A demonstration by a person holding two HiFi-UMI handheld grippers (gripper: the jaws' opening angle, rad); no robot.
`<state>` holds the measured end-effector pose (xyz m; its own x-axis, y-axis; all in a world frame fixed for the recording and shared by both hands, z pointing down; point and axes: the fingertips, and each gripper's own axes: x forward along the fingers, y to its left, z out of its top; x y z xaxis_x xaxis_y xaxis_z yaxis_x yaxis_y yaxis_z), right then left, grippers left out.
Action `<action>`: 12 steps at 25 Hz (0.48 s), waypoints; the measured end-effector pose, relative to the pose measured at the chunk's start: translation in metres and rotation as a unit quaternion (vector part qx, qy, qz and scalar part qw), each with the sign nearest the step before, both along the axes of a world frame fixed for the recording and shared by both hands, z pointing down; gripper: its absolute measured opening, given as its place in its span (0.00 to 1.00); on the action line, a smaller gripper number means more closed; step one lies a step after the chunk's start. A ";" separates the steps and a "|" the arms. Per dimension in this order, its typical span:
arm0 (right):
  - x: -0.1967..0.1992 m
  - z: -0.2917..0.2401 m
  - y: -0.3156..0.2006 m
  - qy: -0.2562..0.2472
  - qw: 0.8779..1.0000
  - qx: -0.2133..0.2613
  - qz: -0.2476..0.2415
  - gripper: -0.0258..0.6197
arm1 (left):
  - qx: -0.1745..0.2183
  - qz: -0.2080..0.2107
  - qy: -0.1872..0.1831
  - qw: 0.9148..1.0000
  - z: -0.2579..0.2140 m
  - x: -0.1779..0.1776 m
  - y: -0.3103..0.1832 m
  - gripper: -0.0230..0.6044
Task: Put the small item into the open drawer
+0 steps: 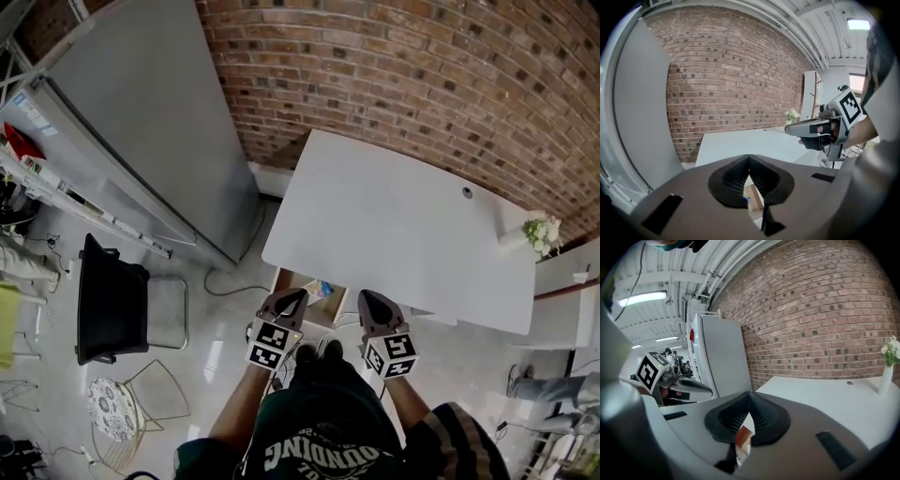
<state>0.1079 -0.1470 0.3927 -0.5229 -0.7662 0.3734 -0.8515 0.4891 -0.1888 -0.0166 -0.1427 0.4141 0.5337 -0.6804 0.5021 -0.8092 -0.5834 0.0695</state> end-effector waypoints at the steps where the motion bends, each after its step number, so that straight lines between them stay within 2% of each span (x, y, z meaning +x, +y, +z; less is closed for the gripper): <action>1: -0.001 -0.002 0.000 -0.001 1.000 0.001 0.000 0.08 | 0.004 -0.002 0.000 1.000 -0.004 -0.002 -0.001 0.06; 12: -0.010 -0.005 0.005 -0.010 1.000 0.000 -0.013 0.08 | 0.006 -0.012 0.001 1.000 -0.009 -0.010 0.003 0.06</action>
<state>0.0975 -0.1418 0.3877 -0.5502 -0.7527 0.3615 -0.8345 0.5110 -0.2060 -0.0265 -0.1401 0.4046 0.5177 -0.6987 0.4938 -0.8231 -0.5643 0.0644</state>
